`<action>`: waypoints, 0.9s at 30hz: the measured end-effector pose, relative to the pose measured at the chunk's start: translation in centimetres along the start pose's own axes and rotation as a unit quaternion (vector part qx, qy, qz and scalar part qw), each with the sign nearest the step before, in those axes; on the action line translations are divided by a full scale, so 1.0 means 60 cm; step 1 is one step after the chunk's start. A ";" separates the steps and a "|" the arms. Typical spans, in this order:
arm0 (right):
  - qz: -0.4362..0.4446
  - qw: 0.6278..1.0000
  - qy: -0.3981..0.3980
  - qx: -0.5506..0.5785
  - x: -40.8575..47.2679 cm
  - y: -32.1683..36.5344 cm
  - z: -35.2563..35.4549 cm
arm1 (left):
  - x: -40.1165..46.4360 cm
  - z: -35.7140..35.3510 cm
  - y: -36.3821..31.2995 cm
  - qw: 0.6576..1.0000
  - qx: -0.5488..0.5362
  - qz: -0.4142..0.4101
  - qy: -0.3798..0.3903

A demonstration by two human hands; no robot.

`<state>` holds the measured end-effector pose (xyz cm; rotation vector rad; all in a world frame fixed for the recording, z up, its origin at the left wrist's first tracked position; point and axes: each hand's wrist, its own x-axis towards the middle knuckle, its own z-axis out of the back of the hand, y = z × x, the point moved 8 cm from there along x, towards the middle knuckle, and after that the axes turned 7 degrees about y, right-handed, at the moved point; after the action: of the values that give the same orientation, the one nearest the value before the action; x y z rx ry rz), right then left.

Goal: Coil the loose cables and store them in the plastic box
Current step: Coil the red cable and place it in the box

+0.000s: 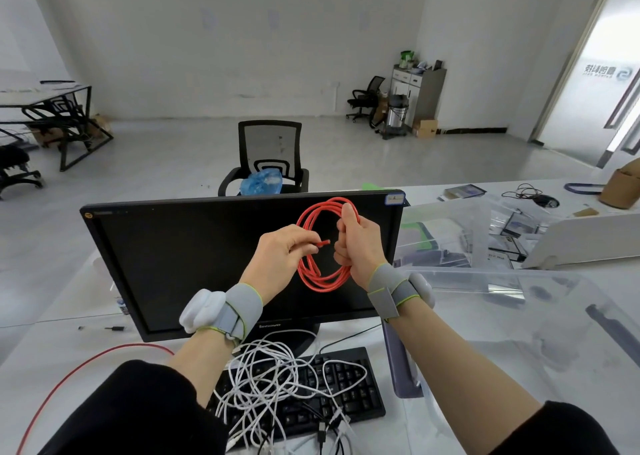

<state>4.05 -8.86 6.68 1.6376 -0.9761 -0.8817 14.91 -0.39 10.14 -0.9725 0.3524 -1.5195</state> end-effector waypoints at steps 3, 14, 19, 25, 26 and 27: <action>-0.016 0.998 -0.064 -0.012 0.016 -0.005 0.028 | -0.001 0.015 0.017 0.996 -0.075 0.031 -0.026; -0.095 0.972 -0.127 0.174 0.046 -0.063 0.105 | -0.006 0.092 0.067 0.959 -0.178 0.080 -0.203; -0.105 0.970 -0.130 0.176 0.047 -0.083 0.123 | -0.004 0.118 0.071 0.965 -0.137 0.089 -0.205; -0.104 0.957 -0.186 0.195 0.044 -0.093 0.142 | -0.001 0.101 0.049 0.981 -0.067 0.074 -0.167; -0.106 0.957 -0.194 0.190 0.041 -0.093 0.145 | 0.000 0.102 0.046 0.982 -0.056 0.073 -0.163; -0.106 0.956 -0.204 0.182 0.038 -0.093 0.146 | 0.001 0.102 0.042 0.983 -0.050 0.072 -0.159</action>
<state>-1.84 -13.27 -1.02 1.9409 -1.3226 -1.2790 21.10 0.91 12.04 -1.2229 0.2652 -1.2011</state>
